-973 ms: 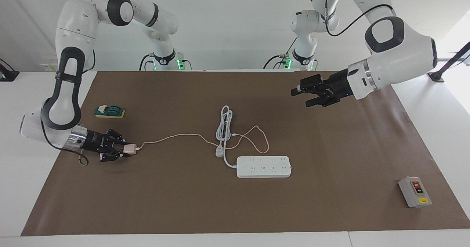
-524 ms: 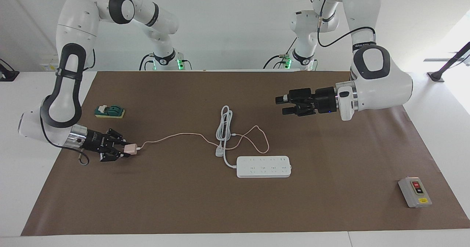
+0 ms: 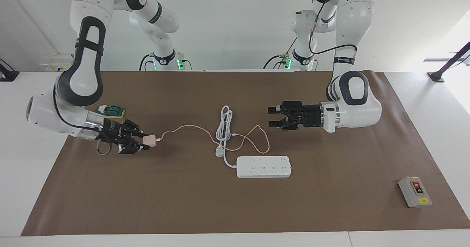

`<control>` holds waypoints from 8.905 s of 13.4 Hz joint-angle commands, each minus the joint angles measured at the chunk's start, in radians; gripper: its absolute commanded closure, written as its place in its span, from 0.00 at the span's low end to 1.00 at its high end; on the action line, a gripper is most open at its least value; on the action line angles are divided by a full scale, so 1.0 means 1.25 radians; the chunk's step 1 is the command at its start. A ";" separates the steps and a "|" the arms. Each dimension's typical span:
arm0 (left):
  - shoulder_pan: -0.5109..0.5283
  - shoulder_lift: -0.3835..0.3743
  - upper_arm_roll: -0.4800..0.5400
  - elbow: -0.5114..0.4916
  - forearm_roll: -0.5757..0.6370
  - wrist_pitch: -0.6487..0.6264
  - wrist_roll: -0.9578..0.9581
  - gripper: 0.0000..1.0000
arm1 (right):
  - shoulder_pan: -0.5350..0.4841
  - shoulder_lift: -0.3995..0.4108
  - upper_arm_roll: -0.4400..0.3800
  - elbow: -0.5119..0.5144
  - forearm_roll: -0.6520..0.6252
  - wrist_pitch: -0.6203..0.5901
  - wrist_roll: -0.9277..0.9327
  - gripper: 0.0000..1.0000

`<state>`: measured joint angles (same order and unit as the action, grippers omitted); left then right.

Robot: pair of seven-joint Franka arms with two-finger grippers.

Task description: Plug charger into power strip

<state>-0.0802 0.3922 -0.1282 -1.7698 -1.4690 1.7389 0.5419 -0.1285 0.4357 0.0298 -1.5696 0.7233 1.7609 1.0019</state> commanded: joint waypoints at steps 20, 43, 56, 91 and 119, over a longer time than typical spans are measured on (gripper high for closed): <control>-0.034 -0.009 0.008 -0.156 -0.226 0.057 0.181 0.00 | 0.454 0.088 -0.003 0.151 0.068 0.351 0.421 1.00; -0.014 0.078 0.012 -0.036 -0.202 0.002 0.304 0.72 | 0.443 0.086 -0.003 0.152 0.089 0.338 0.418 1.00; -0.009 -0.052 0.090 -0.026 0.101 0.057 0.163 1.00 | 0.355 0.052 -0.013 0.152 0.126 0.275 0.442 0.00; -0.003 -0.164 0.142 0.374 1.019 -0.284 -1.006 1.00 | 0.006 -0.355 -0.014 -0.012 -0.584 -0.287 -0.900 0.00; -0.289 0.127 0.150 0.272 1.184 0.207 -1.975 1.00 | 0.006 -0.374 -0.012 0.003 -0.596 -0.251 -0.889 0.00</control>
<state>-0.4251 0.5574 0.0445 -1.3942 -0.0125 1.9713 -1.9049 -0.1073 -0.0165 0.0024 -1.5502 -0.0061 1.4430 -0.0991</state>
